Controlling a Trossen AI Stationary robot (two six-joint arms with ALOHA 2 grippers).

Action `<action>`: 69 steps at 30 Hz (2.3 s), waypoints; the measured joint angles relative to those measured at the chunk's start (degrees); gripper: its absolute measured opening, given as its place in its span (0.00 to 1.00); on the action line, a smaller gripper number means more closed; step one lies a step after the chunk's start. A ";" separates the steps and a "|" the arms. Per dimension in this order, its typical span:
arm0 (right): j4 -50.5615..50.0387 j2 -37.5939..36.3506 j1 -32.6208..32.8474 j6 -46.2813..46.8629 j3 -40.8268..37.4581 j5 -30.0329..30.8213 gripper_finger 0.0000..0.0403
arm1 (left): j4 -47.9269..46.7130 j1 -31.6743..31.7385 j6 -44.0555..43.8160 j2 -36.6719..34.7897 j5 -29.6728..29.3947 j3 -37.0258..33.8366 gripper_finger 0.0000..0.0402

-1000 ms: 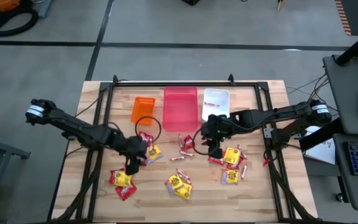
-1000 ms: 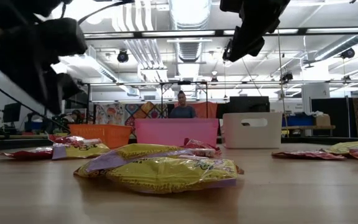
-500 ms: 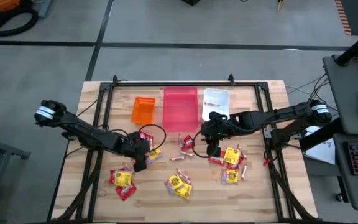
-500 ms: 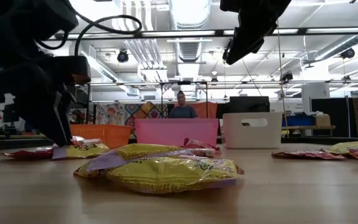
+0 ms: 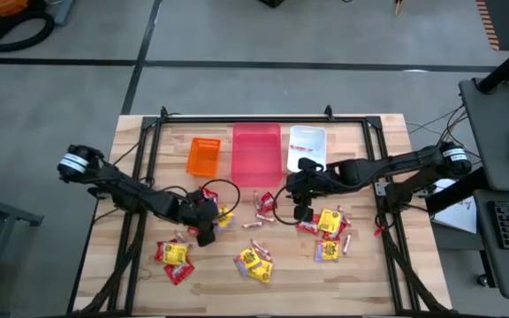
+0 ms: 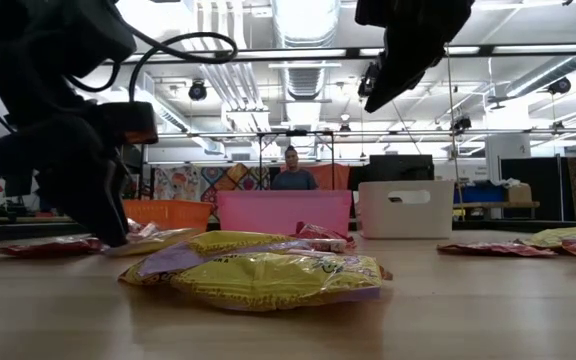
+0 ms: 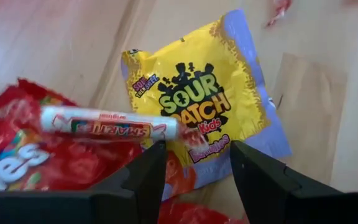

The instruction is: Organize candy in baskets

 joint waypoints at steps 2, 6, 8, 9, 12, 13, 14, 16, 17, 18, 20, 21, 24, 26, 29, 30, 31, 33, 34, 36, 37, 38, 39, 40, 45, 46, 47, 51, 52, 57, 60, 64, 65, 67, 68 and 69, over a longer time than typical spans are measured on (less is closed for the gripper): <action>0.65 0.00 0.00 0.78 -0.91 0.00 0.26 | 0.85 0.00 0.12 0.31 0.02 0.00 0.40; 0.93 0.00 0.00 2.69 -2.69 -0.16 0.26 | -0.23 0.00 -0.79 -0.41 0.08 0.00 0.36; 1.34 0.00 0.00 3.39 -3.56 -0.20 0.26 | -0.35 0.00 -0.77 -0.62 0.32 0.00 0.31; 1.79 0.00 0.00 3.46 -4.04 -0.20 0.26 | -0.39 0.00 -0.60 -0.62 0.83 0.00 0.28; 4.22 0.00 0.00 3.43 -5.45 -0.21 0.26 | -0.40 0.00 -0.40 -0.64 2.27 0.00 0.15; 4.70 0.00 0.00 3.44 -5.78 -0.24 0.26 | -0.52 0.00 -0.38 -0.64 2.65 0.00 0.09; 5.06 0.00 0.00 3.44 -6.07 -0.24 0.26 | -0.80 0.00 -0.38 -0.66 2.74 0.00 0.05; 5.48 0.02 0.00 3.42 -6.36 -0.26 0.26 | -0.81 0.00 -0.33 -0.80 3.47 0.00 0.02; 5.48 0.02 0.00 3.43 -6.39 -0.26 0.26 | -0.89 0.00 0.08 -0.95 4.01 0.00 0.02; 5.49 0.02 0.00 3.37 -6.39 -0.26 0.26 | -1.09 0.00 0.61 -1.19 4.14 0.00 0.02; 5.67 0.02 0.00 2.76 -6.39 -0.26 0.26 | -1.73 0.00 1.90 -2.19 4.57 0.00 0.01; 5.85 0.02 0.00 2.51 -6.40 -0.26 0.26 | -2.19 0.00 2.62 -2.98 5.07 0.00 0.00; 7.03 0.02 0.00 1.71 -6.42 -0.29 0.26 | -4.24 -0.24 4.81 -5.93 5.73 0.00 0.00; 7.31 0.02 0.00 0.94 -6.42 -0.28 0.26 | -6.51 -0.24 5.31 -7.70 5.79 0.00 0.00; 8.99 0.02 -0.03 -0.81 -6.42 -0.26 0.26 | -8.84 -0.23 6.87 -10.12 6.45 -0.02 0.01; 9.79 0.02 -0.04 -1.59 -6.42 -0.26 0.26 | -8.93 -0.22 7.60 -10.74 7.19 -0.02 0.01; 10.68 0.02 -0.04 -2.12 -6.42 -0.27 0.26 | -8.97 -0.22 8.25 -11.27 7.63 -0.02 0.01; 12.42 0.02 -0.04 -3.22 -6.42 -0.26 0.26 | -9.03 -0.22 8.70 -12.03 8.45 -0.02 0.01; 13.22 0.02 -0.04 -3.70 -6.42 -0.24 0.26 | -9.26 -0.22 8.69 -12.27 8.77 -0.02 0.01; 14.15 0.02 -0.04 -4.48 -6.42 -0.24 0.26 | -9.85 -0.24 8.71 -12.60 9.97 -0.02 0.01; 14.29 0.02 -0.04 -4.72 -6.42 -0.26 0.26 | -9.87 -0.24 8.70 -12.71 10.30 -0.02 0.01; 14.33 0.02 -0.04 -4.98 -6.42 -0.26 0.26 | -9.86 -0.26 8.71 -12.91 10.52 -0.02 0.01; 14.35 0.02 -0.04 -5.10 -6.42 -0.25 0.26 | -9.84 -0.26 8.71 -13.07 10.73 -0.02 0.01; 14.36 0.02 -0.04 -5.15 -6.42 -0.24 0.26 | -9.71 -0.26 8.71 -13.20 10.73 -0.02 0.01; 14.45 0.02 -0.04 -5.05 -6.42 -0.24 0.26 | -3.05 -0.30 8.93 -12.65 6.81 -0.02 0.01; 14.55 0.02 -0.04 -5.07 -6.42 -0.24 0.26 | -0.66 -0.33 9.01 -12.06 4.94 -0.02 0.01; 14.70 0.02 -0.04 -5.11 -6.42 -0.24 0.26 | 1.27 -0.31 9.59 -11.26 4.01 -0.02 0.02; 15.86 0.02 -0.04 -5.84 -6.42 -0.24 0.26 | 5.45 -0.35 11.05 -7.44 3.80 -0.02 0.06; 15.93 0.02 -0.04 -6.01 -6.42 -0.26 0.26 | 6.23 -0.35 10.90 -6.41 3.81 -0.02 0.08; 15.93 0.02 -0.02 -6.04 -6.42 -0.26 0.26 | 9.38 -0.33 9.63 -1.35 3.70 -0.02 0.23; 15.93 0.02 -0.02 -6.04 -6.42 -0.30 0.26 | 10.37 -0.33 9.14 0.83 3.69 -0.02 0.33; 16.19 0.02 -0.01 -6.02 -6.42 -0.31 0.26 | 10.67 -0.33 7.76 1.57 5.53 -0.02 0.42; 16.19 0.02 -0.02 -6.02 -6.42 -0.31 0.26 | 10.51 -0.31 7.16 1.39 6.03 -0.02 0.43; 16.27 0.02 -0.02 -5.83 -6.42 -0.31 0.26 | 9.42 -0.31 6.16 0.62 6.91 -0.02 0.44; 16.41 0.02 -0.02 -5.78 -6.42 -0.30 0.26 | 8.61 -0.31 5.65 0.03 7.37 -0.02 0.44; 16.60 0.02 -0.01 -5.78 -6.42 -0.31 0.26 | 7.87 -0.31 5.17 -0.53 7.88 -0.02 0.44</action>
